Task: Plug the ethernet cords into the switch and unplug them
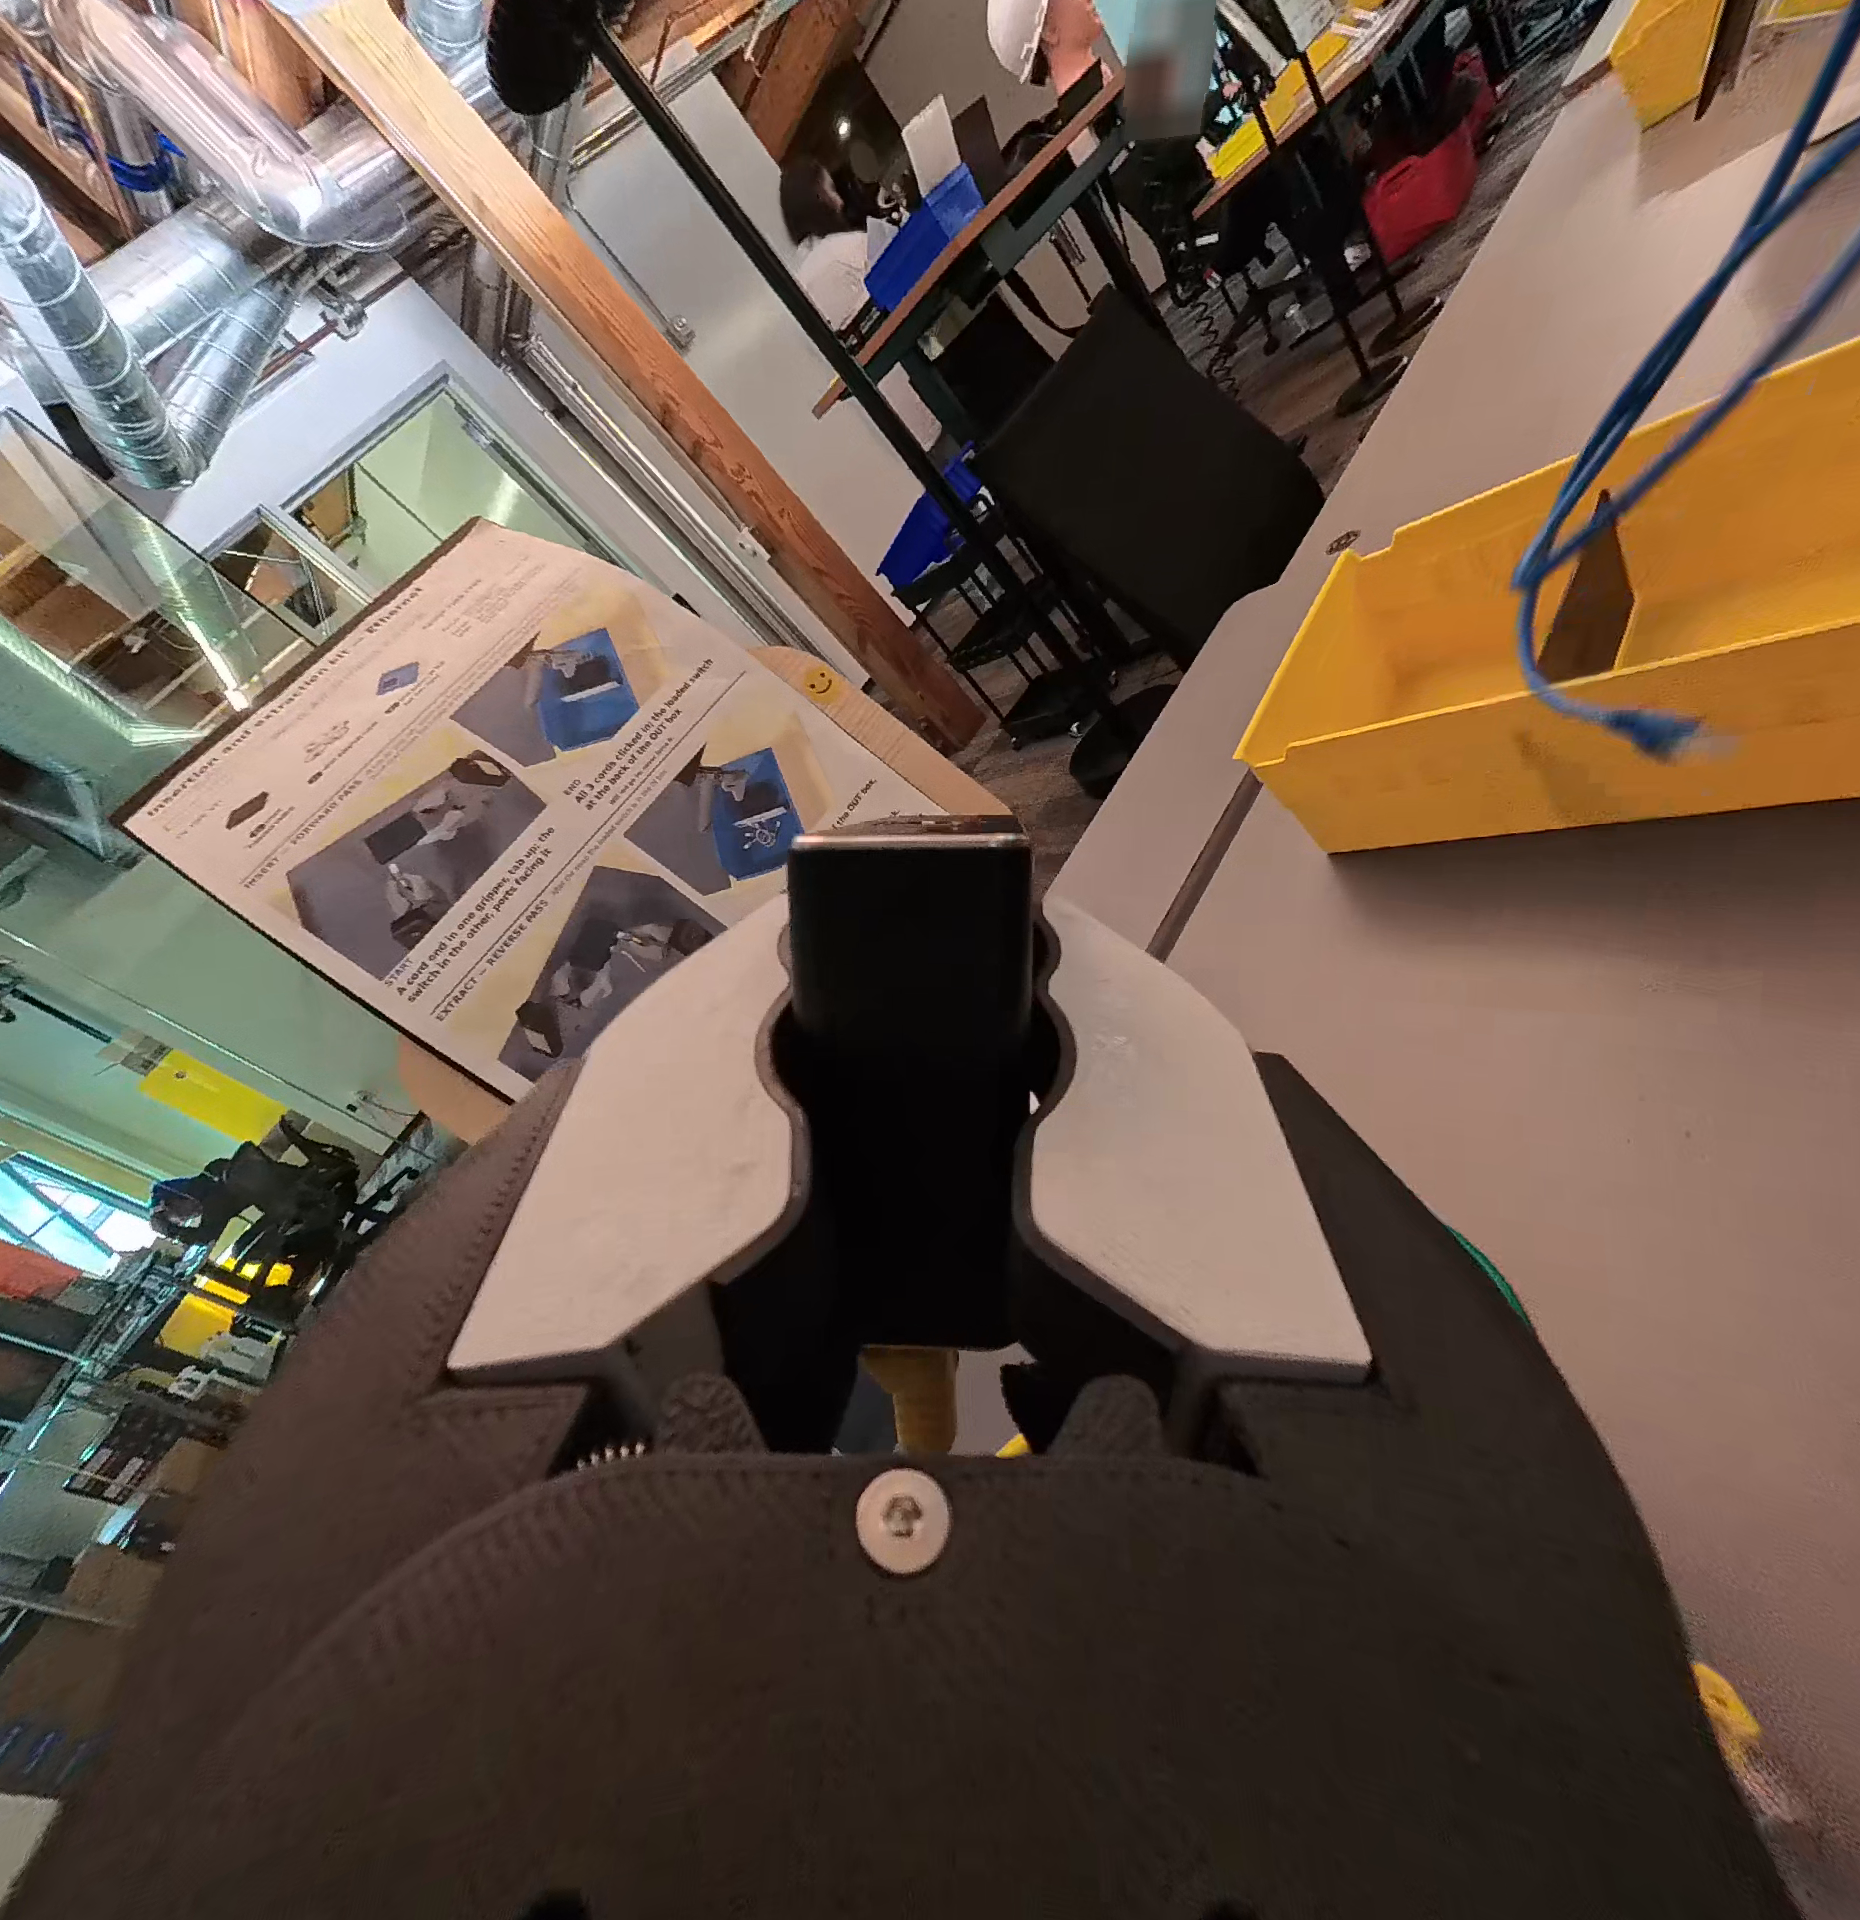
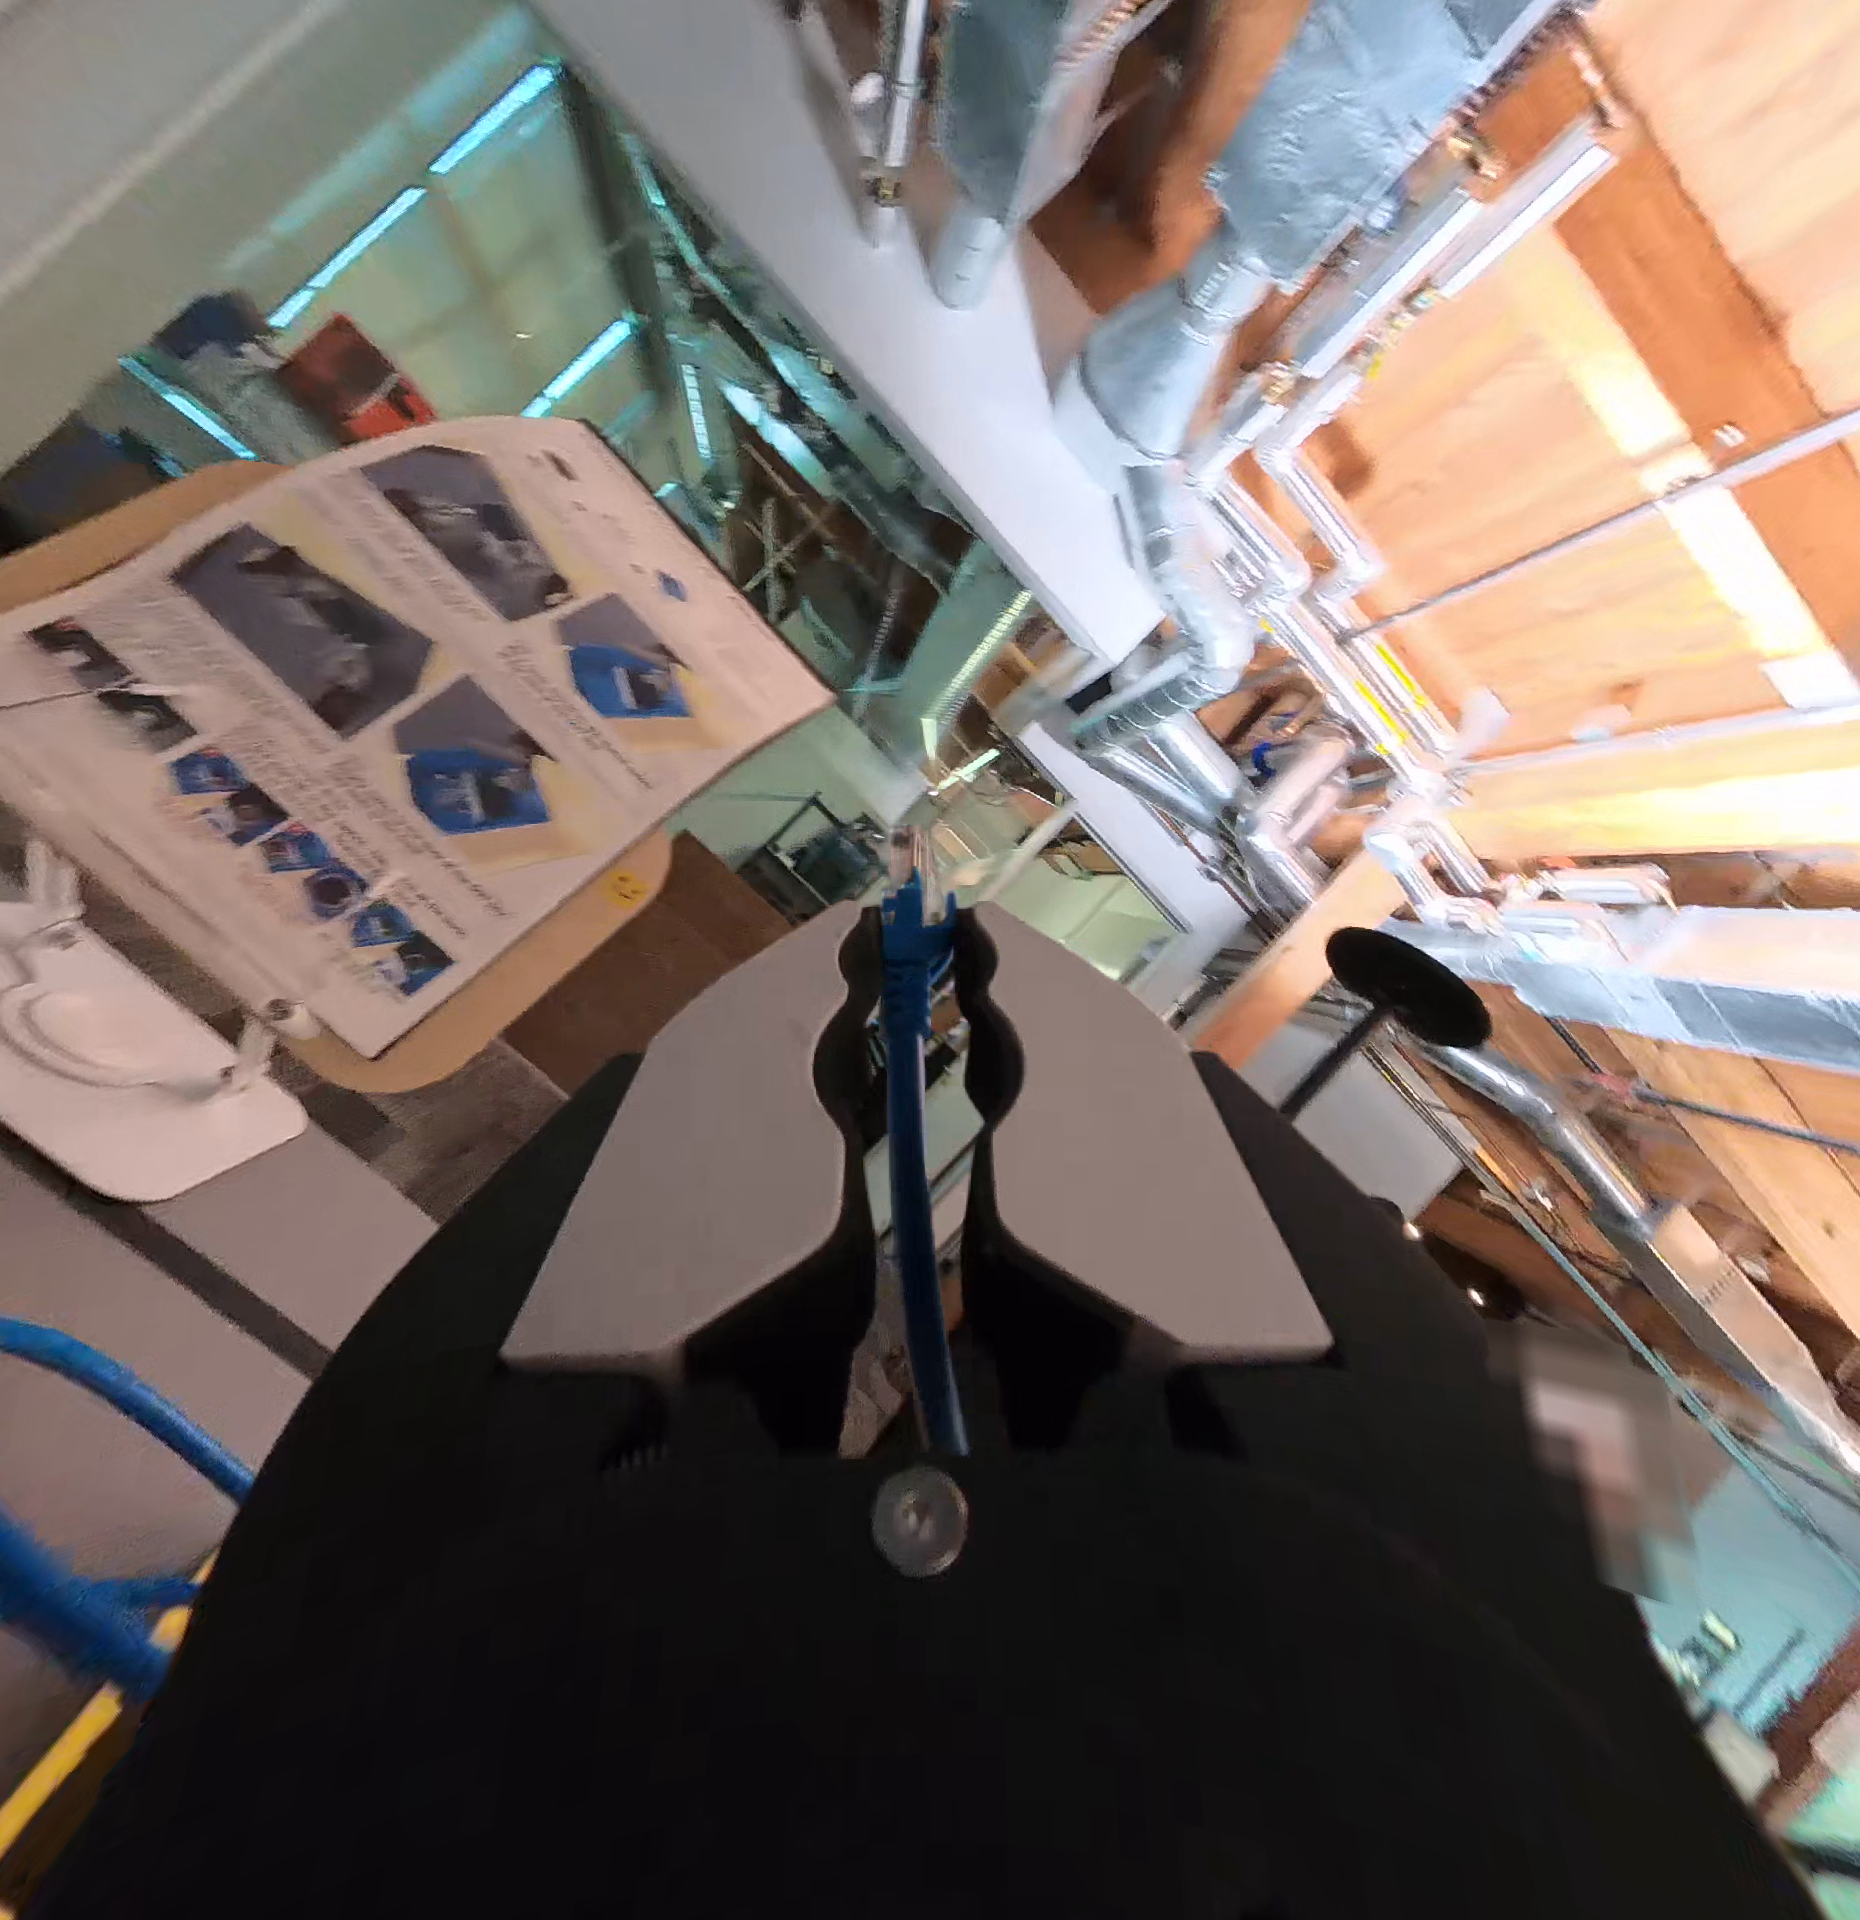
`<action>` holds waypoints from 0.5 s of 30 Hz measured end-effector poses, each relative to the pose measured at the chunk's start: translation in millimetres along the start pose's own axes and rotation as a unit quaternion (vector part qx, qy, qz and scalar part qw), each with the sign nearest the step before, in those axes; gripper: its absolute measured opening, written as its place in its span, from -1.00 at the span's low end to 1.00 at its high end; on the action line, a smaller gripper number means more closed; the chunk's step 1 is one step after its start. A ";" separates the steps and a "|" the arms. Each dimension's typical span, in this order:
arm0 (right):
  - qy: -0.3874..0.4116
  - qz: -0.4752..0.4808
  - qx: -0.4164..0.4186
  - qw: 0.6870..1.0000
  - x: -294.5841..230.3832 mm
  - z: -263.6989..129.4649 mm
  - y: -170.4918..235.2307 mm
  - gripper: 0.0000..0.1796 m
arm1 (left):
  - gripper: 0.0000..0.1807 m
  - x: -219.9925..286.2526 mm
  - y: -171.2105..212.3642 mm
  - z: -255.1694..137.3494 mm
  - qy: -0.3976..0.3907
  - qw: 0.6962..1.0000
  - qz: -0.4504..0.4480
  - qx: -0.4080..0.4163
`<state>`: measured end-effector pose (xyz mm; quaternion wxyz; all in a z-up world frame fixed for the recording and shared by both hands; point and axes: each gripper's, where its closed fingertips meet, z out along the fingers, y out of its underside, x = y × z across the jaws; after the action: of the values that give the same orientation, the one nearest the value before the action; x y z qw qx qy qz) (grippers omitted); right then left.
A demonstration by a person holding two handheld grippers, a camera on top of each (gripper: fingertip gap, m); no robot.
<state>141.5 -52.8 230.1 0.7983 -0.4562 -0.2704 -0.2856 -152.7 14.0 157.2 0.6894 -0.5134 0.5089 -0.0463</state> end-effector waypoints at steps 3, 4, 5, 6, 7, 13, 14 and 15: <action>0.024 0.024 -0.014 0.999 22.3 -7.1 19.9 -0.85 | -0.60 3.8 -1.9 0.8 0.007 1.000 0.001 0.002; 0.029 0.025 -0.026 0.999 26.3 -7.6 28.7 -0.85 | -0.60 5.2 -2.3 1.5 0.008 1.000 0.002 0.002; 0.031 0.019 -0.039 0.999 28.0 -7.2 38.1 -0.85 | -0.60 6.7 -2.2 2.4 0.010 1.000 0.004 0.000; 0.021 0.014 -0.056 0.998 26.0 -5.6 48.6 -0.85 | -0.60 8.2 -1.8 3.4 0.012 1.000 0.005 -0.002; -0.004 0.009 -0.078 0.997 19.6 -3.3 60.4 -0.84 | -0.60 9.3 -1.5 4.4 0.013 1.000 0.007 -0.003; -0.256 -0.009 -0.252 0.933 -58.5 -20.6 153.5 -0.84 | -0.60 14.3 2.8 10.7 0.019 1.000 0.011 -0.014; -0.296 -0.003 -0.277 0.914 -71.9 -28.8 168.2 -0.84 | -0.60 15.1 3.7 11.8 0.021 1.000 0.011 -0.015; -0.342 0.022 -0.307 0.888 -87.4 -39.1 180.9 -0.84 | -0.60 15.9 4.4 12.6 0.022 1.000 0.012 -0.017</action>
<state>214.9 7.1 48.7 0.4826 -0.7535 -0.4156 -0.1631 -137.7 15.0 142.9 0.6698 -0.5178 0.5306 -0.0407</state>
